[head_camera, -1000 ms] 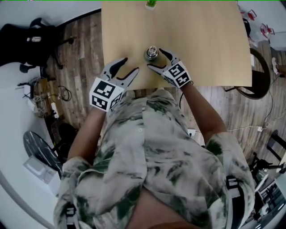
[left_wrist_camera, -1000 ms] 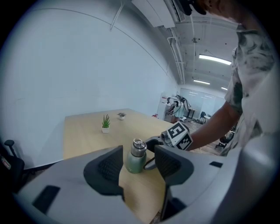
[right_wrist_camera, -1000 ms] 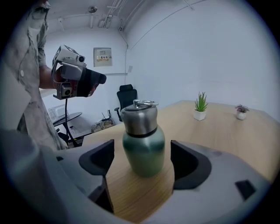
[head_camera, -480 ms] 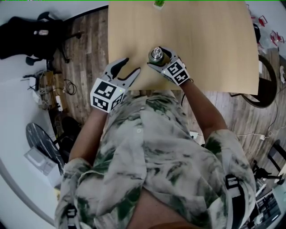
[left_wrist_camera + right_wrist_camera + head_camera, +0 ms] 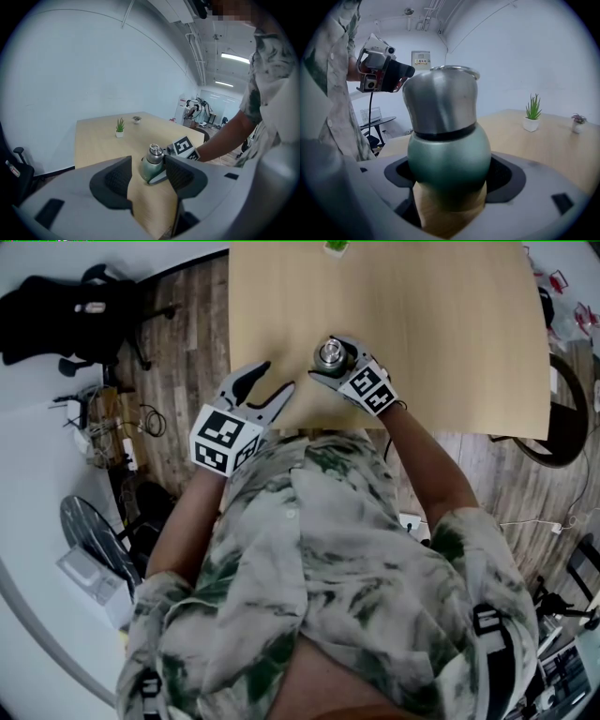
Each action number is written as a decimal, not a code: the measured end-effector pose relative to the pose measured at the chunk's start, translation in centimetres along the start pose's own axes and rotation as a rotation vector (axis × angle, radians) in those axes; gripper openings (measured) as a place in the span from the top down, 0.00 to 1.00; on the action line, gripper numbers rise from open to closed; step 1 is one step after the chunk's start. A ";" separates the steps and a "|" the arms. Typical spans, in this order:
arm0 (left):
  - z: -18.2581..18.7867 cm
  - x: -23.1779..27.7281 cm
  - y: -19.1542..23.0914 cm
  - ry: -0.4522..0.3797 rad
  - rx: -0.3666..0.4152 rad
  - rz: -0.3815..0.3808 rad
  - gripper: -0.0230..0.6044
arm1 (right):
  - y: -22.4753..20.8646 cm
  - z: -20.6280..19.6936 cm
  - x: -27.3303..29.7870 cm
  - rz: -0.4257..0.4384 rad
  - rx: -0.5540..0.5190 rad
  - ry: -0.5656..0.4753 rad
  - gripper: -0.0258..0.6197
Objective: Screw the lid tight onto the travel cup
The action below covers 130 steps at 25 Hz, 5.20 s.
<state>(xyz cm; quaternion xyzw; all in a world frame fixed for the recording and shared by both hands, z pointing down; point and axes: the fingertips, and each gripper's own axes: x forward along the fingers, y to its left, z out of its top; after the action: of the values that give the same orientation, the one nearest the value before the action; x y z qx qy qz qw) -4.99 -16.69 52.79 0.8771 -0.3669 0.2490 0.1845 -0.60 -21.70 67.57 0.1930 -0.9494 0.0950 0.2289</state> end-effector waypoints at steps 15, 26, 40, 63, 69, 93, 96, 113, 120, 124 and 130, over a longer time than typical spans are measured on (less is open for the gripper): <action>0.5 -0.2 0.0 0.004 0.025 0.000 0.61 | -0.4 -0.6 -0.2 -0.044 -0.021 0.044 0.34; 1.6 -1.2 -0.2 -0.037 0.040 -0.018 0.61 | 0.1 1.8 -1.8 -0.049 0.022 0.049 0.34; 6.4 -3.5 -1.8 -0.152 0.088 -0.059 0.61 | 0.5 10.4 -7.7 -0.093 0.062 0.051 0.34; 16.8 -7.6 -4.0 -0.333 0.190 -0.164 0.61 | 2.3 21.6 -11.8 -0.103 0.076 0.034 0.34; 18.6 -6.5 -4.9 -0.363 0.205 -0.134 0.60 | 3.0 22.2 -11.4 -0.102 0.106 0.019 0.34; 18.8 -6.0 -4.9 -0.378 0.271 -0.322 0.59 | 4.6 22.5 -10.5 -0.032 0.043 0.036 0.34; 18.6 -6.3 -5.2 -0.363 0.310 -0.405 0.59 | 5.2 22.5 -10.6 0.005 0.027 0.027 0.34; 18.8 -5.1 -4.8 -0.376 0.207 -0.139 0.56 | 4.0 22.0 -10.2 -0.046 0.098 0.029 0.34; 19.0 -5.1 -4.6 -0.392 0.183 -0.055 0.57 | 4.2 22.2 -9.9 -0.047 0.099 0.021 0.34; 18.7 -5.1 -4.4 -0.396 0.197 -0.085 0.58 | 4.4 22.3 -10.0 -0.039 0.089 0.020 0.34; 18.2 -5.5 -5.1 -0.397 0.254 -0.205 0.58 | 5.0 22.1 -10.2 -0.016 0.062 0.012 0.34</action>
<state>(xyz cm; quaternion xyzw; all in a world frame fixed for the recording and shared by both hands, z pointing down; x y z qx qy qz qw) 0.88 -19.54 34.21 0.9576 -0.2708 0.0960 0.0217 -3.12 -19.78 42.88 0.2070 -0.9430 0.1236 0.2292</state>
